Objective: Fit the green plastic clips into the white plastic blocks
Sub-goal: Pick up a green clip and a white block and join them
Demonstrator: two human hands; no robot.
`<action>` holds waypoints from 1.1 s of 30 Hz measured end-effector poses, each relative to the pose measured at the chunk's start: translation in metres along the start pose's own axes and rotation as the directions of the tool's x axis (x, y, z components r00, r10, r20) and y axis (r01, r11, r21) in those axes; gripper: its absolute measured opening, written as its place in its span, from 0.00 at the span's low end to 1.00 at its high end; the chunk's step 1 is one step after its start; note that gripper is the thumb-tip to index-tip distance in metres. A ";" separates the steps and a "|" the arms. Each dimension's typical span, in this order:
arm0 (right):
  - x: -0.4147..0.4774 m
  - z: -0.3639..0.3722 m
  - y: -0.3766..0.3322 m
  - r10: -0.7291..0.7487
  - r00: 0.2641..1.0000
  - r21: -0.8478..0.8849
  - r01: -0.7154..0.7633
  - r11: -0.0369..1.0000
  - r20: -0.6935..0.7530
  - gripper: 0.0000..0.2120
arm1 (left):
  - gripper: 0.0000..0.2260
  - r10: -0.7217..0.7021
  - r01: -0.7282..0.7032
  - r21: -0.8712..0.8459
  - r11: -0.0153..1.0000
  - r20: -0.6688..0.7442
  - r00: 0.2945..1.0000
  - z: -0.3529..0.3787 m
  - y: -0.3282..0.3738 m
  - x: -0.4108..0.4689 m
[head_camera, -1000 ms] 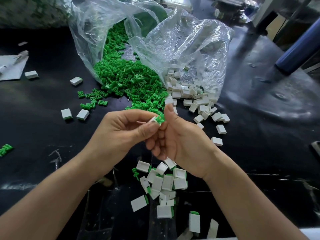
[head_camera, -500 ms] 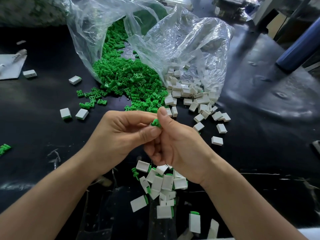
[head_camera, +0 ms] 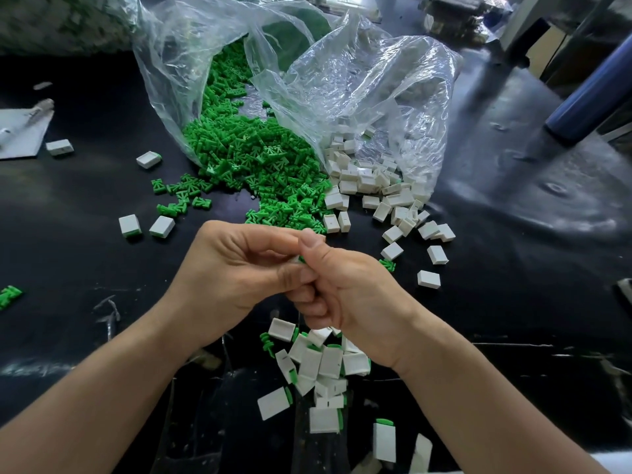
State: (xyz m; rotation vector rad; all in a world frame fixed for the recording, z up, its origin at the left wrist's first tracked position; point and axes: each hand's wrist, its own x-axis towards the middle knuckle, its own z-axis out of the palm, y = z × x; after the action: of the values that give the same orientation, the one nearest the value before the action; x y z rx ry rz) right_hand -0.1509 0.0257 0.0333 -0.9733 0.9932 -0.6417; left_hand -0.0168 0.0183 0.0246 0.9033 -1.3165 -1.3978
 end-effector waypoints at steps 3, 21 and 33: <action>0.000 0.001 0.000 -0.005 1.000 0.000 0.005 1.000 -0.010 0.19 | 0.20 -0.002 0.002 0.000 1.000 -0.002 1.000 0.001 0.000 -0.001; 0.001 0.000 0.000 -0.029 0.993 0.109 0.016 0.994 0.112 0.26 | 0.15 -0.068 0.066 -0.057 0.996 -0.028 0.997 -0.001 0.001 -0.001; 0.006 -0.009 0.002 0.059 0.972 -0.018 -0.056 0.998 0.227 0.30 | 0.11 -0.101 0.102 -0.030 0.994 0.036 0.994 -0.002 -0.001 -0.001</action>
State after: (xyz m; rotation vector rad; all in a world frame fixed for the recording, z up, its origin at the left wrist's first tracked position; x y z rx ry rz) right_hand -0.1567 0.0182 0.0267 -1.0008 0.8194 -0.4645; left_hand -0.0151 0.0183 0.0233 0.9395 -1.2862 -1.5146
